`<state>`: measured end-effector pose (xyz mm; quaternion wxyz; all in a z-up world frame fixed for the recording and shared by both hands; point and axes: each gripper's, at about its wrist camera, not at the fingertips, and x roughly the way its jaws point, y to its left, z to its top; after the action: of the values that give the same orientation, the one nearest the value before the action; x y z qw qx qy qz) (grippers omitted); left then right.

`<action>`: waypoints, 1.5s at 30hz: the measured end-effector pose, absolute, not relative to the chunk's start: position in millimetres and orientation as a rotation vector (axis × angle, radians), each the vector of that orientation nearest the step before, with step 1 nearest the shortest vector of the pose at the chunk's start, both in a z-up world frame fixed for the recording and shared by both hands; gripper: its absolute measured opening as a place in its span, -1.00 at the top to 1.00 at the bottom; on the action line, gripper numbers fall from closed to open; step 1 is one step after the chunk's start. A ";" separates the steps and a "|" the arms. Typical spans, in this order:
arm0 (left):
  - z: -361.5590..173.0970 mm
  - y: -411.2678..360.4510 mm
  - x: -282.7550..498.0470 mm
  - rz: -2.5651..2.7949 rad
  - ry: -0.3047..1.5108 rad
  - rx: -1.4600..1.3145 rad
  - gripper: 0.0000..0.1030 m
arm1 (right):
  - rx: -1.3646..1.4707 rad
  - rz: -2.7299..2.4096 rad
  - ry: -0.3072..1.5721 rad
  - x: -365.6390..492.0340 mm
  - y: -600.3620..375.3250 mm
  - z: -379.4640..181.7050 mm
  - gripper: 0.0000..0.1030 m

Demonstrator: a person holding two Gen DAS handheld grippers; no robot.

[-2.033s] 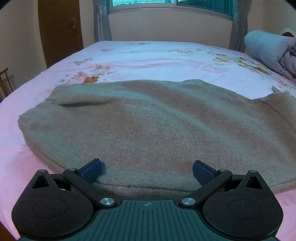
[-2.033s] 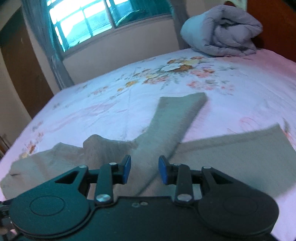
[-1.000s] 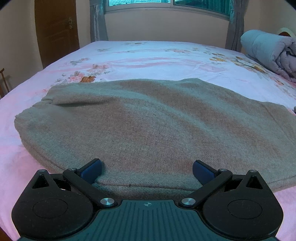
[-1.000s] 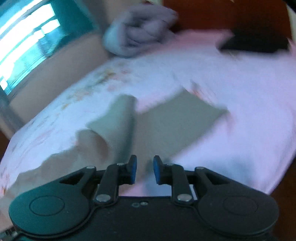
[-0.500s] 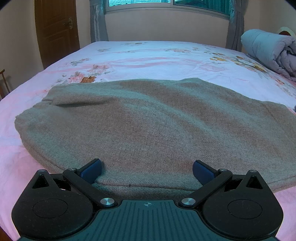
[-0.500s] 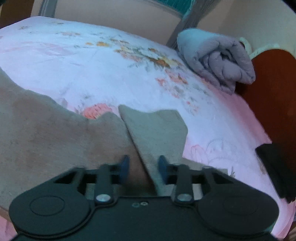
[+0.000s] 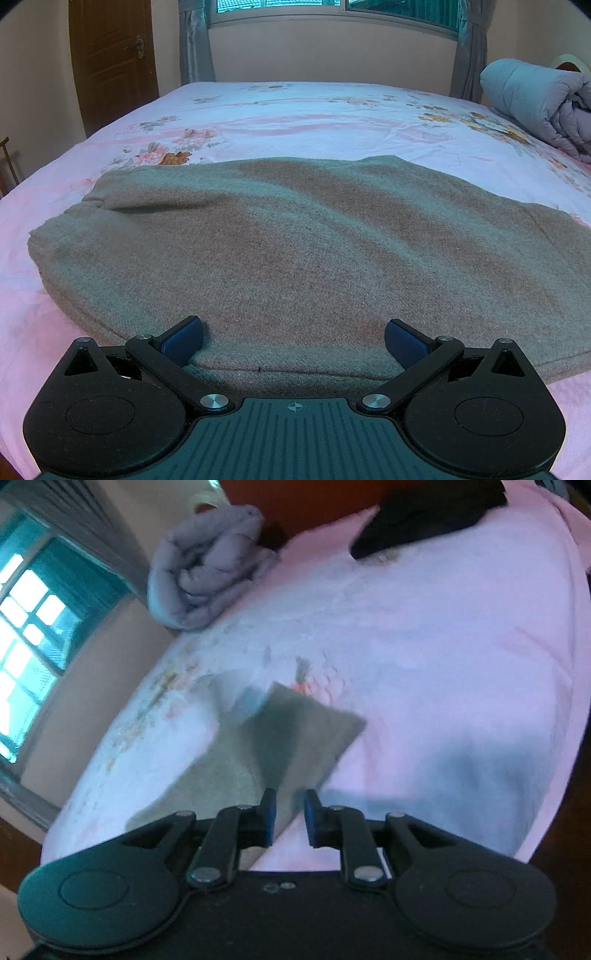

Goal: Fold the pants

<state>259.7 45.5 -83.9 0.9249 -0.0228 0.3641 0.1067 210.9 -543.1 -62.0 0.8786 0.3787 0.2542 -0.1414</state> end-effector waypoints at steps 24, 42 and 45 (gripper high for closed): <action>-79.9 53.9 261.9 0.145 0.778 -0.023 -1.00 | 1.023 -0.168 0.450 239.7 -580.4 -54.0 1.00; -84.4 54.0 261.8 0.135 0.775 -0.013 -1.00 | 1.219 -0.240 0.446 203.7 -608.2 -120.1 0.33; -84.3 54.2 262.1 0.136 0.776 -0.013 -1.00 | 1.204 -0.226 0.447 219.0 -608.6 -120.4 0.31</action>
<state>262.1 54.2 -84.3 0.9235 -0.0065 0.3779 0.0660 219.0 -608.6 -120.4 0.7949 0.5604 0.2078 -0.1050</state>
